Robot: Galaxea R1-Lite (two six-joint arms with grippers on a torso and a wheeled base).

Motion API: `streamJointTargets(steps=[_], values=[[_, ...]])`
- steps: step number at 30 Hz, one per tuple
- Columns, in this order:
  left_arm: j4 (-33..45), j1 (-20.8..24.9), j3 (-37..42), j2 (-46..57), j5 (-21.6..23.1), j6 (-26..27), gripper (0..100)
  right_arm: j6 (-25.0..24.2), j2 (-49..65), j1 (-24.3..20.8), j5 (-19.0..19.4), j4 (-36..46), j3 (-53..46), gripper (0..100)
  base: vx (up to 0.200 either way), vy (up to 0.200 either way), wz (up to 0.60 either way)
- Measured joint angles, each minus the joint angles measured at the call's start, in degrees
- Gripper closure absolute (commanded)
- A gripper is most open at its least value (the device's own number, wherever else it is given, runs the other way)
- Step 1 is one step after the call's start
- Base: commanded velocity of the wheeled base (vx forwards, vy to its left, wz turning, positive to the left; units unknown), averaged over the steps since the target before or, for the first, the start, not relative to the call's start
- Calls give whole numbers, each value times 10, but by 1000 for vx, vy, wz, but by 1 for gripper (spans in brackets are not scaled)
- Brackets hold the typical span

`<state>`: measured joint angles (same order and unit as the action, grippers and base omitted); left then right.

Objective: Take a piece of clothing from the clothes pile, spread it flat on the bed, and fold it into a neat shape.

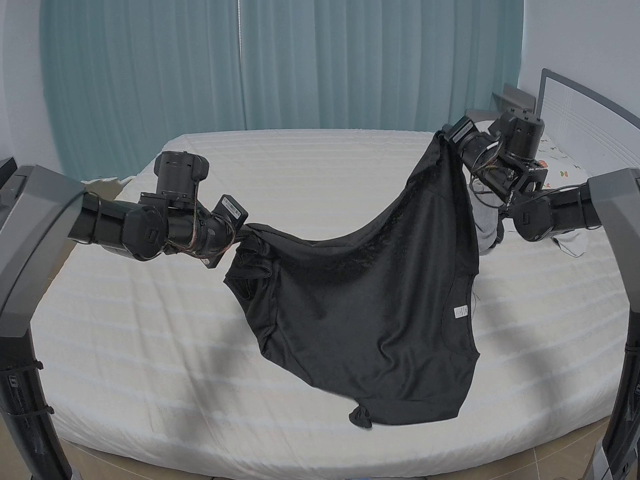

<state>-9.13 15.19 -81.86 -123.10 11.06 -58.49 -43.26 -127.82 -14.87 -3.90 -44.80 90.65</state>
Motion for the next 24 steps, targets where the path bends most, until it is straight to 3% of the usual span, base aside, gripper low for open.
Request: streamJointTargets(steps=[9,10,24], values=[[0,4,-3,-63,0,-2,100,2,-98,0,-20,-7,-4,100,0,0,0],[0,4,-3,-69,0,-3,0,3,-109,0,-23,-7,-4,0,0,0,0],[1,-12,-1,-100,-6,-31,0,41,-156,15,-20,7,-84,0,0,0,0]])
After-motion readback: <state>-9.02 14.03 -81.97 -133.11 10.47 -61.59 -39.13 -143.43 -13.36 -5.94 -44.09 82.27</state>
